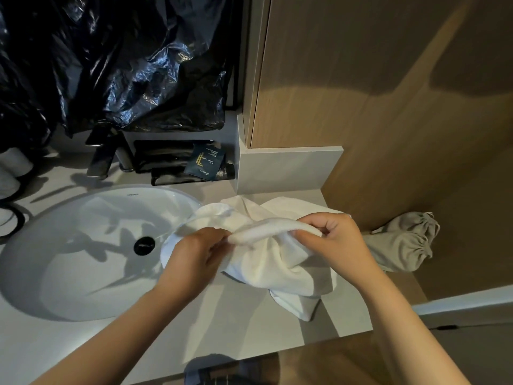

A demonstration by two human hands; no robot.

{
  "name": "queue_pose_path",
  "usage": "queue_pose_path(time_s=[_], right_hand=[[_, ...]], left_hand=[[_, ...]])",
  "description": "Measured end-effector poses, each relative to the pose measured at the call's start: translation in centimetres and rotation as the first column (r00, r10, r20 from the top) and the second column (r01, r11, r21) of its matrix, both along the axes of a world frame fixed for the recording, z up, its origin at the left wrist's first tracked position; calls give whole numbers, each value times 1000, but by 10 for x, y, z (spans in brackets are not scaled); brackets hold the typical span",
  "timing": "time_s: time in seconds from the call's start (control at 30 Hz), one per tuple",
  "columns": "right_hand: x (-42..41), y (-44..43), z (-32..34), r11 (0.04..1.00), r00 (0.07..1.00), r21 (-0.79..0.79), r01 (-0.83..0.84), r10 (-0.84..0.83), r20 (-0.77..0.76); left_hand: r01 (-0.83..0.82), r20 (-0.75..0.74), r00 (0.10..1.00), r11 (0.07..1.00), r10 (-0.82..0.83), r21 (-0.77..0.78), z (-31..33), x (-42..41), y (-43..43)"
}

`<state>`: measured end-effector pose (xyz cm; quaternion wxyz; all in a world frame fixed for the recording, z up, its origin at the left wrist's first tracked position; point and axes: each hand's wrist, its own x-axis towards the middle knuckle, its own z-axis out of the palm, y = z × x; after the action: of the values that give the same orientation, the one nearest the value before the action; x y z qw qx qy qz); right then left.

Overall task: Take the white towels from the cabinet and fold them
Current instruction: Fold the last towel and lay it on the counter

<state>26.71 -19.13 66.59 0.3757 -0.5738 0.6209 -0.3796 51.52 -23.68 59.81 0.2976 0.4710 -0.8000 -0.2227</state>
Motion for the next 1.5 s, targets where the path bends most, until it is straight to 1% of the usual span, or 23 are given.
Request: queue_pose_path(time_s=[0.1, 0.23, 0.33, 0.37, 0.47, 0.53, 0.57, 0.6, 0.67, 0.73, 0.77, 0.8, 0.83, 0.87, 0.93, 1.03, 1.07, 1.13, 1.2, 1.27, 1.4, 1.5], right_hand=[[-6, 3, 6, 1000, 998, 8, -8, 7, 63], [-13, 7, 10, 999, 998, -28, 38, -37, 51], [-10, 13, 11, 999, 998, -41, 31, -28, 63], [-7, 14, 12, 998, 999, -58, 20, -17, 44], [2, 12, 9, 985, 993, -173, 18, -38, -113], [2, 10, 8, 974, 987, -218, 59, -89, -131], [1, 10, 6, 970, 986, -225, 90, -118, -115], [-2, 10, 6, 964, 983, -232, 130, -156, -95], [-10, 9, 7, 941, 967, -242, 235, -251, -35], [-19, 8, 10, 914, 944, -247, 322, -330, 11], [-22, 7, 12, 903, 935, -253, 348, -355, 18], [-24, 6, 13, 893, 926, -256, 370, -378, 21], [-24, 4, 14, 884, 917, -256, 392, -399, 26], [-24, 2, 15, 873, 906, -253, 416, -421, 35], [-21, -2, 13, 855, 881, -219, 470, -468, 65], [-20, -6, 7, 834, 843, -130, 537, -526, 112], [-21, -7, 4, 824, 828, -100, 558, -546, 127], [-25, -7, -3, 799, 795, -45, 599, -587, 156], [-30, -6, -8, 781, 773, -15, 624, -616, 151], [-35, -4, -12, 783, 778, -16, 622, -616, 126], [-36, 6, -12, 801, 803, -66, 595, -594, 37], [-32, 11, -11, 808, 815, -122, 576, -579, 9]], left_hand=[[-23, -47, 999, 999, 25, 45, 22, -6, -2], [74, -119, 991, 995, -66, 67, 46, -18, -5], [98, -115, 989, 994, -93, 41, 49, -24, -8], [99, -120, 988, 995, -96, 27, 50, -27, -7], [128, -89, 988, 992, -127, 4, 54, -34, -3], [164, -56, 985, 986, -162, 24, 54, -31, 0], [170, -11, 985, 985, -170, 17, 52, -27, 1], [161, 40, 986, 987, -160, -14, 48, -22, 2], [107, 96, 991, 984, -94, -145, 36, -10, 5], [9, 53, 999, 969, 4, -246, 27, -1, 9], [-65, 14, 997, 971, 70, -229, 25, 2, 11], [-138, -25, 990, 975, 136, -176, 24, 4, 12], [-183, -43, 983, 974, 179, -133, 25, 3, 15], [-188, -38, 982, 974, 185, -126, 23, 2, 18], [-117, -20, 993, 984, 115, -132, 18, -3, 22], [-37, -1, 999, 995, 38, -88, 1, -14, 21], [-30, 34, 999, 997, 32, -74, -5, -18, 19], [-27, 173, 984, 999, 31, -28, -15, -27, 12], [-5, 270, 963, 1000, 6, -2, -26, -34, 5], [15, 266, 964, 1000, -13, -6, -37, -37, -3], [-25, 200, 979, 999, 34, -47, -44, -36, -14], [-34, 206, 977, 997, 48, -68, -47, -31, -18]])
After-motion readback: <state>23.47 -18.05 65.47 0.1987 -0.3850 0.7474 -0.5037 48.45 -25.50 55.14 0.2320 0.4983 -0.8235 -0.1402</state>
